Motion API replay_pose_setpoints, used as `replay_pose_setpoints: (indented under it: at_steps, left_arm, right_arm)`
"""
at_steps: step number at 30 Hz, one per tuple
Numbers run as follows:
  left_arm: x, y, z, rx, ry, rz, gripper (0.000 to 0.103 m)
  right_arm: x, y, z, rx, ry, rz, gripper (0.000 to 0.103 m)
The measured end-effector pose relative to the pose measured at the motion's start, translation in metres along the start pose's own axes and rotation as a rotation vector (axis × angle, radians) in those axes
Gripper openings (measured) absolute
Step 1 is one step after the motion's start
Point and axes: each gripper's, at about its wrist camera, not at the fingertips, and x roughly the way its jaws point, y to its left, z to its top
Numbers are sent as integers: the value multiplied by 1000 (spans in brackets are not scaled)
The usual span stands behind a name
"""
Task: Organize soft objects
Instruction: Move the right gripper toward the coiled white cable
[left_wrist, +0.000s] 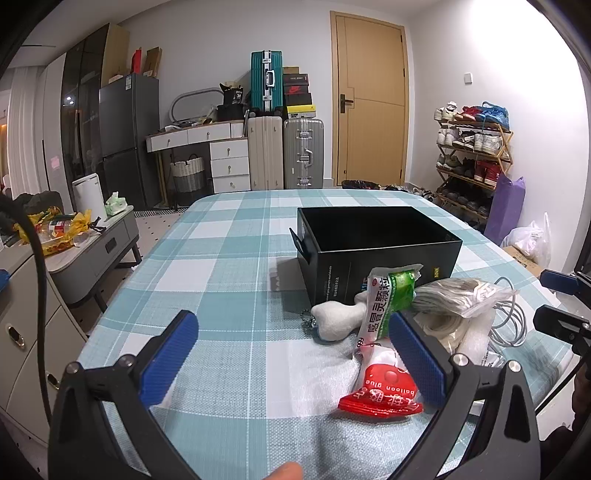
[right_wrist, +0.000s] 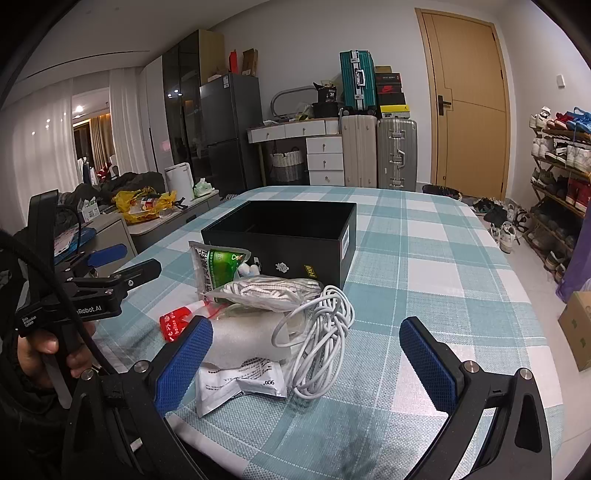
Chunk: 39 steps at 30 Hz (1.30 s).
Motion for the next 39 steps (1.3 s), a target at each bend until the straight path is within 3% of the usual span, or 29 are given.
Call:
replay_pose_setpoints:
  at_steps: [27,39]
  left_arm:
    - [11,4,9,-20,41,-43,103]
    - [21,-2,13,33,61,-53,103]
  right_arm:
    - [9,-1,14,-21,34,-21,103]
    - [14,-13,14,-14,52,-29,103]
